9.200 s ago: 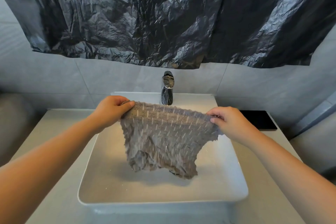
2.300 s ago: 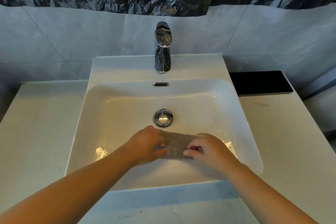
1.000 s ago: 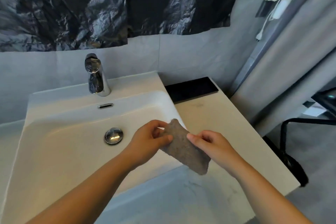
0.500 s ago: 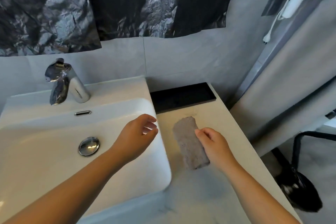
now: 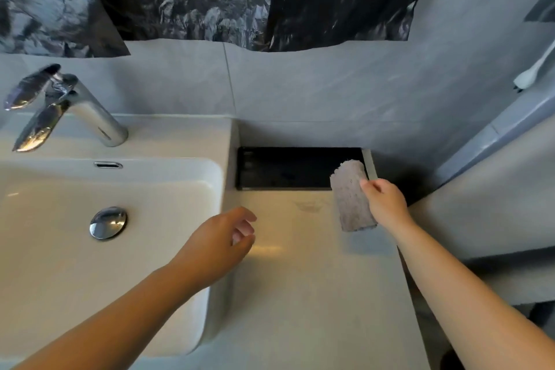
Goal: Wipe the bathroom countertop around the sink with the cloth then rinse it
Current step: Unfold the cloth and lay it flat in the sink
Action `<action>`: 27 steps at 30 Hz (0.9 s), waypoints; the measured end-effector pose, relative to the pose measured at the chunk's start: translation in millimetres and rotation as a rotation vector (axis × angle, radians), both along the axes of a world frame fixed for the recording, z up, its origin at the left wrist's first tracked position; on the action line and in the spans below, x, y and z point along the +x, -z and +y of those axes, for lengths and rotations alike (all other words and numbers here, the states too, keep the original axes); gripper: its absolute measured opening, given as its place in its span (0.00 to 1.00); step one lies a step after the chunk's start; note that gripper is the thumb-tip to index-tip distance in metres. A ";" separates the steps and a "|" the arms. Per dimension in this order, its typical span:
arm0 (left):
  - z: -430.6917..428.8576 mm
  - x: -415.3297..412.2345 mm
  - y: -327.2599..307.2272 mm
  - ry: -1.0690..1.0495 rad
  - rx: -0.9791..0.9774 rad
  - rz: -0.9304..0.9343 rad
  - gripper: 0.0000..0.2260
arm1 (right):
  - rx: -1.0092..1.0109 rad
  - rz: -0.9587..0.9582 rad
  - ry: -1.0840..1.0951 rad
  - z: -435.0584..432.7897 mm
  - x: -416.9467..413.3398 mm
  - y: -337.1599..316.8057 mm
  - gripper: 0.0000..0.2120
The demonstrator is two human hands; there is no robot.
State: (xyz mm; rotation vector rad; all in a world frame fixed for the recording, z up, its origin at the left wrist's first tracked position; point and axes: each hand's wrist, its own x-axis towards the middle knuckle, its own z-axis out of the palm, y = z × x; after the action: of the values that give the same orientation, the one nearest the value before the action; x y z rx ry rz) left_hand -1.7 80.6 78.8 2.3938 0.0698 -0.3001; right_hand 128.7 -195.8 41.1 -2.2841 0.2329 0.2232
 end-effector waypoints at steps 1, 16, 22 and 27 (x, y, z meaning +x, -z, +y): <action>-2.2 4.0 2.7 -0.010 0.008 0.002 0.10 | -0.004 0.018 0.000 -1.5 12.0 4.0 0.19; -16.2 64.1 19.6 -0.060 0.062 0.038 0.11 | 1.110 0.339 0.639 43.5 84.7 54.1 0.10; -14.9 79.1 21.3 -0.027 0.075 0.048 0.11 | 0.530 0.266 0.446 49.5 79.9 66.0 0.16; -11.9 88.9 12.5 -0.020 0.069 0.007 0.12 | -0.301 -0.160 0.019 23.2 70.9 67.3 0.11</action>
State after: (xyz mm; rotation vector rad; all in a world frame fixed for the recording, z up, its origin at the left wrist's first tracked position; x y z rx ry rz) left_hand 87.2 68.8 66.3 2.4587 0.1087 -0.3017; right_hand 199.6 -172.6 -26.2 -2.5814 0.2171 -0.0068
